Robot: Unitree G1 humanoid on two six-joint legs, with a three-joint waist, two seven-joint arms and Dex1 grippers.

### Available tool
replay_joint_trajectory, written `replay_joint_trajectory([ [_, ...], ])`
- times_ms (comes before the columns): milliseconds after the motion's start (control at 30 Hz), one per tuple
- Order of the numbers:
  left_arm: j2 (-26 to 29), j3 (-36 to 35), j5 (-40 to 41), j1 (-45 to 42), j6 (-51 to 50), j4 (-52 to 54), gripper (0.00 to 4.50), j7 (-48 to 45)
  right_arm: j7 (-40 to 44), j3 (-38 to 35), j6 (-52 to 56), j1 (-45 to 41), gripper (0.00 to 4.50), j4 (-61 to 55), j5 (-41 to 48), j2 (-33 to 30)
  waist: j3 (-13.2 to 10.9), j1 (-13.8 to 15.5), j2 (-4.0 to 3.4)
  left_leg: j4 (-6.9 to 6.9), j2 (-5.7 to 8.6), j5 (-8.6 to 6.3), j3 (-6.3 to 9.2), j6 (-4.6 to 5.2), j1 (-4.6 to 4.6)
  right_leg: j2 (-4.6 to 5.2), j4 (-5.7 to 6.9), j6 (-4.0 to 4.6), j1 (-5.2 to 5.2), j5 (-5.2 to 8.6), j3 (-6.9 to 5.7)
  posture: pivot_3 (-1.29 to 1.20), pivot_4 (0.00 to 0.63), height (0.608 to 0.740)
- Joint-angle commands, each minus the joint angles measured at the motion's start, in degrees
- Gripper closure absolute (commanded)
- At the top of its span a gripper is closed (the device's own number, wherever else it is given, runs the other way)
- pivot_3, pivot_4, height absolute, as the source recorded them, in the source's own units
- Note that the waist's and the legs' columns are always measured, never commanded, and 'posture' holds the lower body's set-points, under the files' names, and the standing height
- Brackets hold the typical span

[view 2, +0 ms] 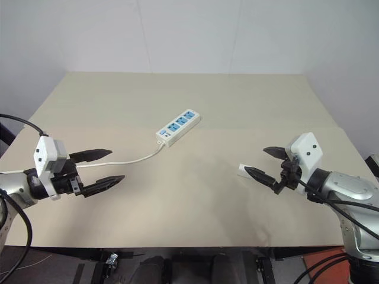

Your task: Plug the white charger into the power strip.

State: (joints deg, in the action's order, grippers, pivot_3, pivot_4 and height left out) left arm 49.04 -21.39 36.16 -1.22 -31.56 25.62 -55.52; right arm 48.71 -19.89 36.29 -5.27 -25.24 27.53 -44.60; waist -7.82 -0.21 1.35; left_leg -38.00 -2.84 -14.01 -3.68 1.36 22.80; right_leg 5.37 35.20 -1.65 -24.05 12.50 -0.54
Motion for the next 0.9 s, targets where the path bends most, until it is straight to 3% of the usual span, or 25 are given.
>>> replay_joint_trajectory([
  [33,0.09,-0.36,1.08,-0.84,0.53,1.35,0.02,0.36,0.02,-2.41,-1.58,-0.27,0.0,-0.89,1.2,-1.3,0.0,0.05,0.0,0.0,0.0,0.0,0.0,0.0,0.0,0.0,0.0,0.0,0.0,0.0,0.0,0.0,0.15,0.74],
  [567,-0.14,0.88,0.01,-1.95,0.61,0.64,0.02,1.79,-1.02,-1.47,-0.6,-0.78,0.0,-1.18,2.17,-2.11,0.0,0.34,0.0,0.0,0.0,0.0,0.0,0.0,0.0,0.0,0.0,0.0,0.0,0.0,0.0,0.0,0.15,0.74],
  [700,-0.46,6.21,-6.1,-6.57,-0.65,-3.81,0.02,7.75,-1.73,-0.8,-0.69,-1.43,0.0,-1.2,1.95,-1.68,0.0,0.61,0.0,0.0,0.01,0.0,0.0,0.0,-0.04,0.0,0.01,0.0,0.04,0.0,0.0,0.0,0.15,0.74],
  [900,-5.8,17.61,-11.76,-22.08,-5.37,-17.77,0.02,11.92,-2.68,1.3,-0.87,-3.33,0.0,-1.31,1.86,-1.02,0.01,1.12,0.03,-0.01,0.04,0.01,0.03,-0.01,-0.07,-0.02,-0.01,0.0,0.15,-0.01,-0.04,0.0,0.15,0.74],
])
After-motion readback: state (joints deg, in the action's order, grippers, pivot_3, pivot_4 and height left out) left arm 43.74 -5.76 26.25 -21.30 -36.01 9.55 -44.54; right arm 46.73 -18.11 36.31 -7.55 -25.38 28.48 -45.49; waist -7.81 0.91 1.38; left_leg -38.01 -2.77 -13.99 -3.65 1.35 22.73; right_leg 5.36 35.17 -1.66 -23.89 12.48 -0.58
